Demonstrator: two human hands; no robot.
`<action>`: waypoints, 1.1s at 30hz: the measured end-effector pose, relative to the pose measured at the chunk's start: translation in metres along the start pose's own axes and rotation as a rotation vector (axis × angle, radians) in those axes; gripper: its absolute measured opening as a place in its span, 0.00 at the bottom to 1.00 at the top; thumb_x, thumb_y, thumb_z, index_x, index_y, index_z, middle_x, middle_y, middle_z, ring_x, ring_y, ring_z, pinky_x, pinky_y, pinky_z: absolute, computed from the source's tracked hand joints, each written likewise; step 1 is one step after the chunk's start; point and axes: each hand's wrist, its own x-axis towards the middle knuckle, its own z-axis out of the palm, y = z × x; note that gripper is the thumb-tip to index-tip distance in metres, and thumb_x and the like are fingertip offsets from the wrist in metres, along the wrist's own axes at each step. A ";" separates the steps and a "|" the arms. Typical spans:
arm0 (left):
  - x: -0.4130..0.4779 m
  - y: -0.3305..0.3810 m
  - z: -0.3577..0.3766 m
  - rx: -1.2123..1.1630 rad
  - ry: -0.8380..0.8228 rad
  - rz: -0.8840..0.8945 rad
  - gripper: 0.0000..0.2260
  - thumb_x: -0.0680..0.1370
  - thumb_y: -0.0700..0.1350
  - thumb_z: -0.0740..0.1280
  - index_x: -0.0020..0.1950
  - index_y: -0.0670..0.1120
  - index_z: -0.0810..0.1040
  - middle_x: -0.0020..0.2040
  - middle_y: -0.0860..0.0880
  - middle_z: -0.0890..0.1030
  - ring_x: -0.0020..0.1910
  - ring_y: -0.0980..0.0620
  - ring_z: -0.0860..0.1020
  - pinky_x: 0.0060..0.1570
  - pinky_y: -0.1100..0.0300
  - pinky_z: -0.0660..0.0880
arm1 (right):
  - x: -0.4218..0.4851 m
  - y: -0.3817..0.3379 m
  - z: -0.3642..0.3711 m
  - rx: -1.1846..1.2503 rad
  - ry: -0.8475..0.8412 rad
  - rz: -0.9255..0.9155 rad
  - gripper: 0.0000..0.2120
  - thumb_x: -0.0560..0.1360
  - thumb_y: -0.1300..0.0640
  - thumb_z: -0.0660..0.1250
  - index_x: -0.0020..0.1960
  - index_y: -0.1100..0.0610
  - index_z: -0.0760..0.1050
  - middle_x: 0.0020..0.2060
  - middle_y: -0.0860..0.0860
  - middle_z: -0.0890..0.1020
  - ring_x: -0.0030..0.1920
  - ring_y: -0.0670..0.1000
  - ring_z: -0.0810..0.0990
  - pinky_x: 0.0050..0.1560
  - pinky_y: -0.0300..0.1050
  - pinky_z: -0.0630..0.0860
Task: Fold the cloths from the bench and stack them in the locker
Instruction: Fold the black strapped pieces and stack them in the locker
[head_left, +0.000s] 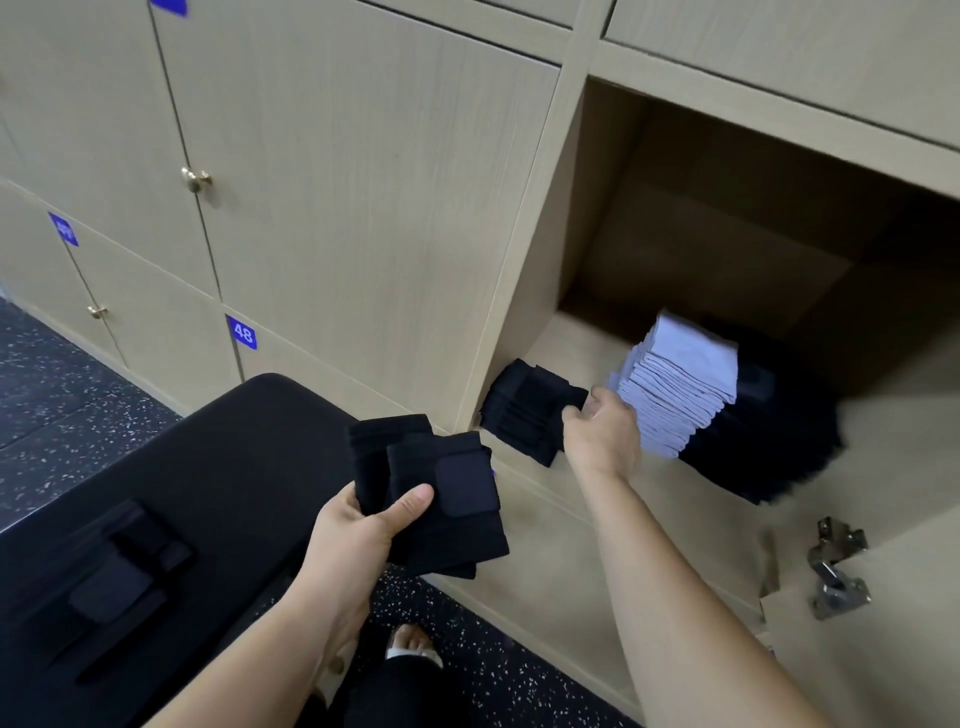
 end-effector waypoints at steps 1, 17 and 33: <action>-0.004 0.002 0.000 0.002 -0.003 0.004 0.17 0.68 0.40 0.75 0.57 0.41 0.80 0.50 0.41 0.85 0.49 0.40 0.84 0.55 0.42 0.78 | -0.011 -0.004 -0.009 0.063 -0.030 -0.026 0.18 0.75 0.54 0.66 0.65 0.52 0.74 0.58 0.50 0.78 0.57 0.52 0.77 0.46 0.45 0.72; -0.084 0.016 -0.016 -0.007 -0.071 -0.121 0.14 0.81 0.47 0.64 0.62 0.41 0.79 0.55 0.42 0.84 0.54 0.42 0.83 0.58 0.44 0.77 | -0.169 -0.028 -0.060 0.236 -0.499 -0.398 0.10 0.70 0.52 0.69 0.49 0.45 0.71 0.48 0.43 0.81 0.47 0.46 0.78 0.50 0.48 0.76; -0.083 0.019 0.016 0.103 0.073 0.069 0.07 0.78 0.35 0.67 0.55 0.40 0.78 0.48 0.42 0.85 0.45 0.46 0.85 0.48 0.50 0.81 | -0.161 -0.025 -0.094 0.240 -0.046 -0.111 0.06 0.76 0.54 0.66 0.48 0.52 0.68 0.36 0.44 0.75 0.38 0.49 0.75 0.35 0.44 0.69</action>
